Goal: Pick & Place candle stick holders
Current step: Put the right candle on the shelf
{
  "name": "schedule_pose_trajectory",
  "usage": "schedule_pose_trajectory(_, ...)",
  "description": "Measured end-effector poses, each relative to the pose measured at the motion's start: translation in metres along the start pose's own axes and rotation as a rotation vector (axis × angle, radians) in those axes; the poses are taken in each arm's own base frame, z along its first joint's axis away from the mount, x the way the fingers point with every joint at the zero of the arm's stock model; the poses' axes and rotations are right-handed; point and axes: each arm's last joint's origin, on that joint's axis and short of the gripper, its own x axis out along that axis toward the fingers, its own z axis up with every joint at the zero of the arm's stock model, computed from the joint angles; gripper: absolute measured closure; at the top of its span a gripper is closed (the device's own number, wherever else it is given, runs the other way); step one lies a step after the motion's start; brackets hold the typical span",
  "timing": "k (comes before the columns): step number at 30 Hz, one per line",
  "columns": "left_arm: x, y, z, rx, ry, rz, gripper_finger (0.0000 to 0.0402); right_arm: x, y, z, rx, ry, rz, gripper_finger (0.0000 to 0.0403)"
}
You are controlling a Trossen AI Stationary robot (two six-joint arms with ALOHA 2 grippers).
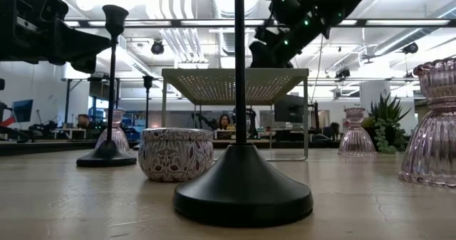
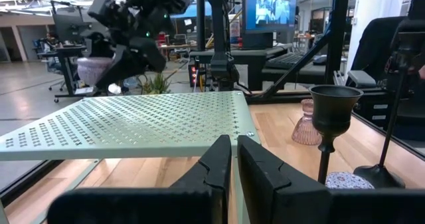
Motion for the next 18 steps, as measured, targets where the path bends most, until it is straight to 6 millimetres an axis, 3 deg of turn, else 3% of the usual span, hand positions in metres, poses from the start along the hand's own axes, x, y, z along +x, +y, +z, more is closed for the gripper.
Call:
schedule_pose_trajectory(7, 0.0, 0.0, 0.0, 0.0, 0.0, 0.0, 0.0369, 0.006, -0.006, -0.018, 0.07, -0.039, -0.017, 0.0116)
schedule_pose_trajectory(18, 0.0, 0.0, 0.0, 0.0, 0.001, 0.0, 0.0369, 0.028, -0.007, -0.017, 0.074, -0.017, 0.009, 0.0116)
